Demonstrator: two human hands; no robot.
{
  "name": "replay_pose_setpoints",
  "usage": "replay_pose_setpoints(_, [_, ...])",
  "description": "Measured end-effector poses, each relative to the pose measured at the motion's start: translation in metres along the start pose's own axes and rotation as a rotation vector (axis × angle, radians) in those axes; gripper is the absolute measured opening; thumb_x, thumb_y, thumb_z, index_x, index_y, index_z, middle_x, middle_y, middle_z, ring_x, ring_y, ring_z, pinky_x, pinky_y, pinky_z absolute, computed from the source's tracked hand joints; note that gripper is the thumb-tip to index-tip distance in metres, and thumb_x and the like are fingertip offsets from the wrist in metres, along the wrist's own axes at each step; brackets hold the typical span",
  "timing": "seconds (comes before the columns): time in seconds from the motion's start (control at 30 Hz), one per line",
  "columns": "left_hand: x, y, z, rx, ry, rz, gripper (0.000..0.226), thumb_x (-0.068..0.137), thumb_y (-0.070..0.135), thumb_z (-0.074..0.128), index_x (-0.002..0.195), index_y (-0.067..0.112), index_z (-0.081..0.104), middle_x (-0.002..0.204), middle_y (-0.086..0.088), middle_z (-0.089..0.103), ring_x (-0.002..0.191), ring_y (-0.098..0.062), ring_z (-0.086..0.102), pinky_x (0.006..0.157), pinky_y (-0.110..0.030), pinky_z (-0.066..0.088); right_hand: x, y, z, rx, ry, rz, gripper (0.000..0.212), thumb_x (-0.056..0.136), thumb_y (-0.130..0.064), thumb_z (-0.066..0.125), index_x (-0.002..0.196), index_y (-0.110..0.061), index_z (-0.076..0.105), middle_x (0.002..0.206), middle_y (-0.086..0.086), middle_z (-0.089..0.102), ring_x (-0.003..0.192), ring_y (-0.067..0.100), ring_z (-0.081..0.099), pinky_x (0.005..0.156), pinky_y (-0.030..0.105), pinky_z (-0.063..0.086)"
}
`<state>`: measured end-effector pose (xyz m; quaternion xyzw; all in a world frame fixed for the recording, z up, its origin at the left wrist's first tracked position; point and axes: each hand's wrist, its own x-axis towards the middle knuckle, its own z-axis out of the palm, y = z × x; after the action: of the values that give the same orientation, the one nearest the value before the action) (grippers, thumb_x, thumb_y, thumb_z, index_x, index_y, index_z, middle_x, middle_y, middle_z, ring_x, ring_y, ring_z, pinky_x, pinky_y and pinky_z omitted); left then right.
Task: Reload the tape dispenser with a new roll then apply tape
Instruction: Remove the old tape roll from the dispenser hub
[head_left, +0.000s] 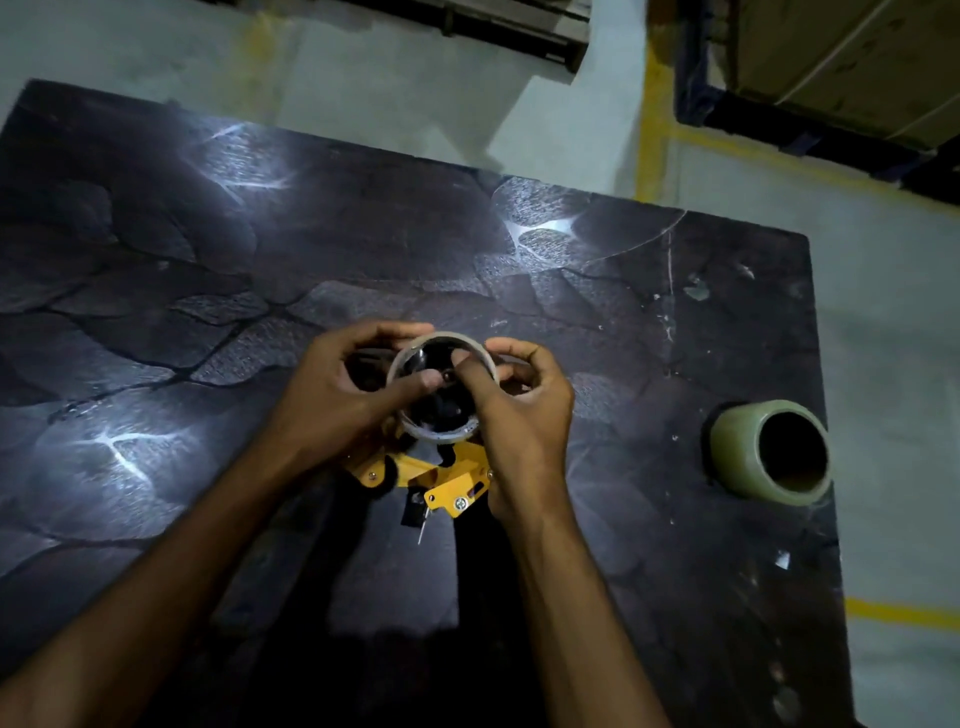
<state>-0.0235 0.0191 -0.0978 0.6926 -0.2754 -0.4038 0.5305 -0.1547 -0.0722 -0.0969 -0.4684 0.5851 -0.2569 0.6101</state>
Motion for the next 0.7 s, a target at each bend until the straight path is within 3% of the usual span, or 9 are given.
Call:
replay_pose_setpoints(0.1, [-0.008, -0.003, 0.002, -0.047, 0.046, 0.016, 0.048, 0.082, 0.03, 0.086, 0.128, 0.019, 0.074, 0.122, 0.006, 0.08, 0.114, -0.008, 0.075, 0.092, -0.02, 0.059, -0.004, -0.004, -0.001, 0.085, 0.006, -0.018, 0.019, 0.082, -0.03, 0.089, 0.097, -0.024, 0.077, 0.097, 0.012, 0.077, 0.094, 0.036, 0.079, 0.081, 0.056, 0.067])
replay_pose_setpoints(0.17, [-0.012, -0.004, 0.009, -0.052, 0.112, 0.042, 0.045, 0.089, 0.035, 0.079, 0.129, 0.016, 0.073, 0.124, 0.002, 0.079, 0.116, -0.008, 0.074, 0.092, -0.018, 0.058, -0.005, -0.006, -0.005, 0.074, 0.016, -0.1, 0.004, 0.09, -0.028, 0.082, 0.092, -0.027, 0.079, 0.092, 0.003, 0.08, 0.092, 0.024, 0.079, 0.081, 0.04, 0.066])
replay_pose_setpoints(0.27, [-0.016, -0.006, 0.019, -0.042, 0.196, 0.083, 0.044, 0.096, 0.04, 0.072, 0.129, 0.011, 0.073, 0.122, -0.001, 0.078, 0.115, -0.006, 0.073, 0.089, -0.014, 0.055, 0.002, -0.012, -0.017, 0.076, 0.058, -0.218, 0.012, 0.097, -0.02, 0.074, 0.089, -0.026, 0.079, 0.087, -0.006, 0.08, 0.083, 0.007, 0.074, 0.075, 0.023, 0.058])
replay_pose_setpoints(0.37, [-0.013, -0.009, 0.024, -0.014, 0.245, 0.097, 0.058, 0.088, 0.054, 0.062, 0.127, 0.013, 0.074, 0.12, -0.001, 0.078, 0.113, -0.005, 0.073, 0.093, -0.015, 0.054, 0.024, -0.015, -0.034, 0.141, 0.176, -0.255, 0.014, 0.101, -0.021, 0.068, 0.092, -0.021, 0.079, 0.086, -0.002, 0.078, 0.078, 0.01, 0.072, 0.073, 0.031, 0.06])
replay_pose_setpoints(0.47, [-0.007, -0.013, 0.027, 0.049, 0.265, 0.086, 0.05, 0.086, 0.057, 0.065, 0.12, 0.023, 0.077, 0.119, 0.003, 0.078, 0.112, -0.009, 0.074, 0.096, -0.023, 0.056, 0.051, -0.013, -0.049, 0.178, 0.288, -0.225, 0.015, 0.103, -0.029, 0.065, 0.094, -0.022, 0.076, 0.097, 0.009, 0.079, 0.089, 0.019, 0.072, 0.086, 0.043, 0.064])
replay_pose_setpoints(0.53, [-0.004, -0.013, 0.03, 0.081, 0.264, 0.074, 0.043, 0.084, 0.054, 0.076, 0.116, 0.024, 0.078, 0.114, 0.007, 0.079, 0.105, -0.005, 0.075, 0.093, -0.022, 0.058, 0.065, -0.007, -0.055, 0.126, 0.323, -0.214, 0.011, 0.1, -0.032, 0.066, 0.093, -0.026, 0.072, 0.102, 0.01, 0.079, 0.095, 0.022, 0.073, 0.094, 0.052, 0.062])
replay_pose_setpoints(0.6, [-0.002, -0.012, 0.035, 0.127, 0.258, 0.076, 0.039, 0.084, 0.049, 0.082, 0.113, 0.024, 0.08, 0.111, 0.009, 0.079, 0.099, -0.002, 0.075, 0.09, -0.017, 0.057, 0.073, -0.002, -0.057, 0.06, 0.316, -0.194, 0.008, 0.091, -0.038, 0.069, 0.09, -0.031, 0.07, 0.097, 0.004, 0.078, 0.095, 0.029, 0.076, 0.09, 0.059, 0.062])
replay_pose_setpoints(0.7, [0.004, -0.01, 0.041, 0.184, 0.25, 0.081, 0.028, 0.086, 0.033, 0.081, 0.111, 0.02, 0.082, 0.107, 0.008, 0.079, 0.094, 0.002, 0.075, 0.084, -0.009, 0.054, 0.077, 0.004, -0.062, 0.0, 0.304, -0.192, 0.007, 0.09, -0.03, 0.072, 0.096, -0.03, 0.068, 0.089, -0.003, 0.073, 0.091, 0.035, 0.076, 0.083, 0.054, 0.063])
